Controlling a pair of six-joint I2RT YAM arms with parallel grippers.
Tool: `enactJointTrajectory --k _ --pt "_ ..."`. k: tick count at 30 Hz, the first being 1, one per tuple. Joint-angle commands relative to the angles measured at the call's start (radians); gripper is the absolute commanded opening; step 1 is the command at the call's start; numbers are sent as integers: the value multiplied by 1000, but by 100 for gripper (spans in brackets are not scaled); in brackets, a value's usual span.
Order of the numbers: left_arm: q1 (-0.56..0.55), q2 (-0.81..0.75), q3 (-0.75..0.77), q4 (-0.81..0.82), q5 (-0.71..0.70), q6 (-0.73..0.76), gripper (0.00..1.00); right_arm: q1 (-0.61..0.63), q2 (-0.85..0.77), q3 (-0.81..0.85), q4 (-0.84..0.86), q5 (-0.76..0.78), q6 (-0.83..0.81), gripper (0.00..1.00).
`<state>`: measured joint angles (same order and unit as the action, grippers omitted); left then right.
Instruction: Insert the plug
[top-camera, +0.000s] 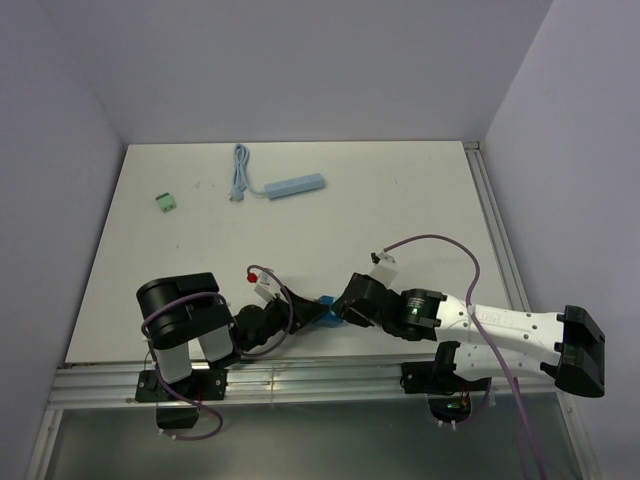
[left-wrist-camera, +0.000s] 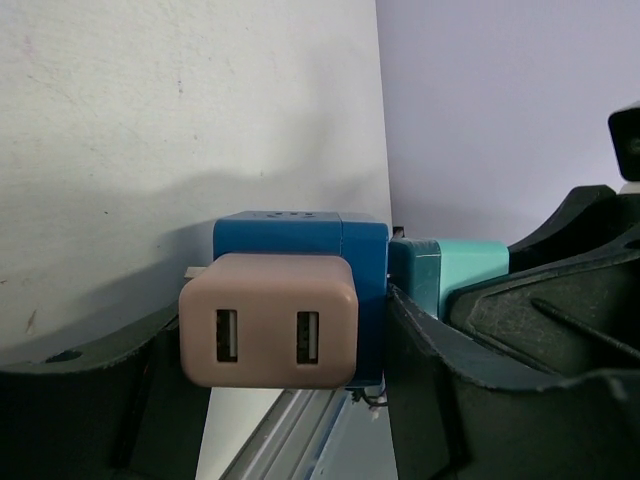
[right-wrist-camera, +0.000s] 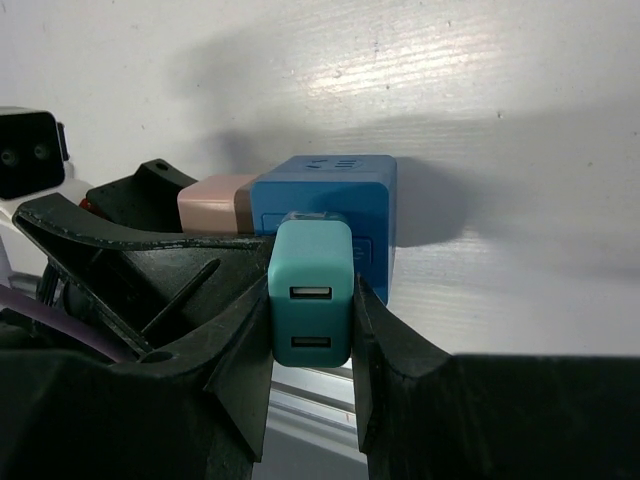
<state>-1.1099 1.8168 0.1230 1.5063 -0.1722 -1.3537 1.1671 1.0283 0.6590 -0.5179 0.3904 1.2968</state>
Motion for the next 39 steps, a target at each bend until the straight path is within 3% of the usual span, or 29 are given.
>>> enactJointTrajectory --k 1,2,5,12,14,15,35,39 --pt "-31 59 -26 313 123 123 13 0 -13 -55 -70 -22 18 0" --pt "-31 64 -28 321 131 128 22 -3 -20 -62 -64 -24 16 0" --pt "-31 78 -29 341 142 134 36 -6 -10 -59 -67 -24 13 0" --pt "-31 64 -46 351 151 163 56 -10 0 -61 -64 -25 2 0" --pt "-31 46 -59 350 142 188 73 -12 -5 -62 -65 -25 2 0" --pt "-33 33 -62 351 134 195 75 -12 -7 -62 -67 -22 5 0" --pt "-34 -30 -89 351 108 231 72 -29 -76 -93 -82 -15 15 0" --pt "-34 -28 -85 353 117 238 65 -37 -91 -99 -82 -19 12 0"
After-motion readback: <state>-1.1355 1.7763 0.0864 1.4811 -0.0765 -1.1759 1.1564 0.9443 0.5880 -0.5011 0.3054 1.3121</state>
